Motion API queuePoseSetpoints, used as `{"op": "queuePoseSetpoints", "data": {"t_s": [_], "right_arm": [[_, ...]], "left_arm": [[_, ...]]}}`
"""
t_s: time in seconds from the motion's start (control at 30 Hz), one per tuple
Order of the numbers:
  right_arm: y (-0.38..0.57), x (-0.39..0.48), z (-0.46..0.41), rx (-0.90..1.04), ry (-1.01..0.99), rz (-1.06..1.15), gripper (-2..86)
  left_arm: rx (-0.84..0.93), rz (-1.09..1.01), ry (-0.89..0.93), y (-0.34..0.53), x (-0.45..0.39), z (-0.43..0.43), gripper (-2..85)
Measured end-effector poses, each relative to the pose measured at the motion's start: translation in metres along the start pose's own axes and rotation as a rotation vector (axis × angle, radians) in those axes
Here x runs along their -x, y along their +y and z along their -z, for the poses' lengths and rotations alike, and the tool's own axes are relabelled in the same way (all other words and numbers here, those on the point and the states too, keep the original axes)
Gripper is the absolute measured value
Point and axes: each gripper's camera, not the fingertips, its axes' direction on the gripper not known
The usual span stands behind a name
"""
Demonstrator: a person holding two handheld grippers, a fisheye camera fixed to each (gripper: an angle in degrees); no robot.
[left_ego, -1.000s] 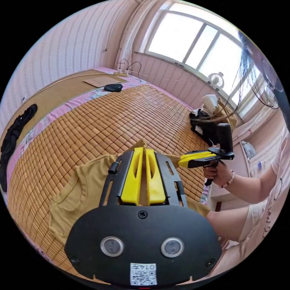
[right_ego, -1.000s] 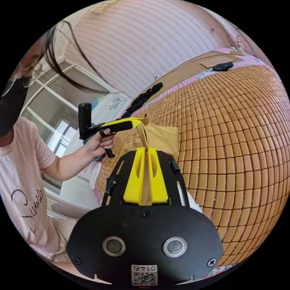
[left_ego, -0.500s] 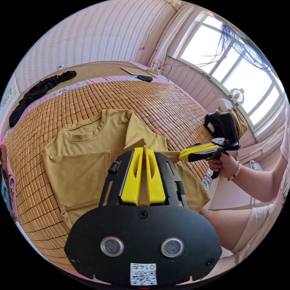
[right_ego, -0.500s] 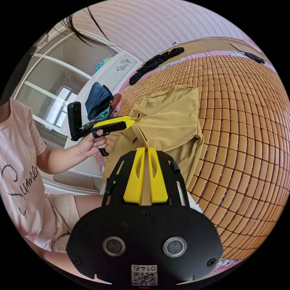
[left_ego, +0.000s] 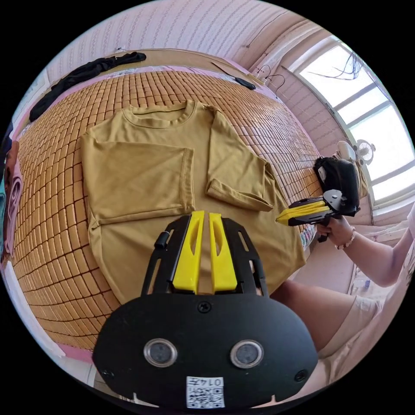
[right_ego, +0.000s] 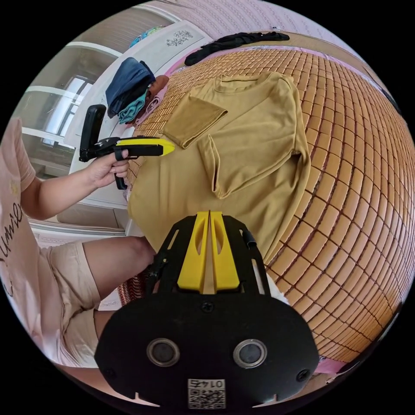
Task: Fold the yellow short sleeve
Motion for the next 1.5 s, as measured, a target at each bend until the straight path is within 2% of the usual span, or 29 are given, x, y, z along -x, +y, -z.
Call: {"op": "queuePoseSetpoints", "data": {"t_s": [0.17,0.27,0.5,0.57,0.67,0.83,0.97,1.03,1.13,1.2,1.3,1.5], "right_arm": [[-0.029,0.009,0.013,-0.112,0.13,-0.051,-0.1],[-0.041,0.01,0.007,-0.124,0.097,-0.05,-0.1],[-0.044,0.034,0.004,-0.001,-0.009,0.055,0.1],[-0.041,0.039,0.009,0.049,-0.034,0.06,0.6],[-0.048,0.038,0.031,0.016,0.025,0.035,2.1],[-0.1,0.015,0.074,-0.208,0.208,-0.045,6.9],[-0.165,-0.004,0.082,-0.322,0.242,-0.113,11.5],[-0.191,-0.006,0.076,-0.29,0.256,-0.106,10.9],[-0.218,-0.016,0.058,-0.111,0.342,-0.12,3.6],[-0.221,-0.02,0.074,-0.152,0.279,-0.121,1.6],[-0.22,-0.023,0.108,-0.254,0.301,-0.148,1.3],[-0.218,-0.037,0.117,-0.186,0.317,-0.203,6.0]], "left_arm": [[-0.028,-0.091,-0.032,-0.048,-0.007,0.005,5.7],[0.019,-0.081,-0.011,-0.066,-0.002,-0.01,4.7],[0.136,-0.154,0.003,-0.061,0.002,0.022,3.6],[0.222,-0.183,0.01,-0.047,0.005,0.036,4.1],[0.247,-0.169,0.019,-0.034,0.019,0.064,4.5],[0.103,-0.015,-0.087,-0.047,0.075,0.115,5.1],[-0.095,0.155,-0.003,-0.072,0.136,0.149,6.2],[-0.124,0.18,-0.027,-0.082,0.15,0.157,6.3],[-0.139,0.173,-0.058,-0.09,0.161,0.167,6.4],[-0.136,0.162,-0.063,-0.091,0.165,0.173,6.4],[-0.139,0.154,-0.088,-0.089,0.172,0.184,6.4],[-0.145,0.227,-0.104,-0.081,0.201,0.206,6.9]]}}
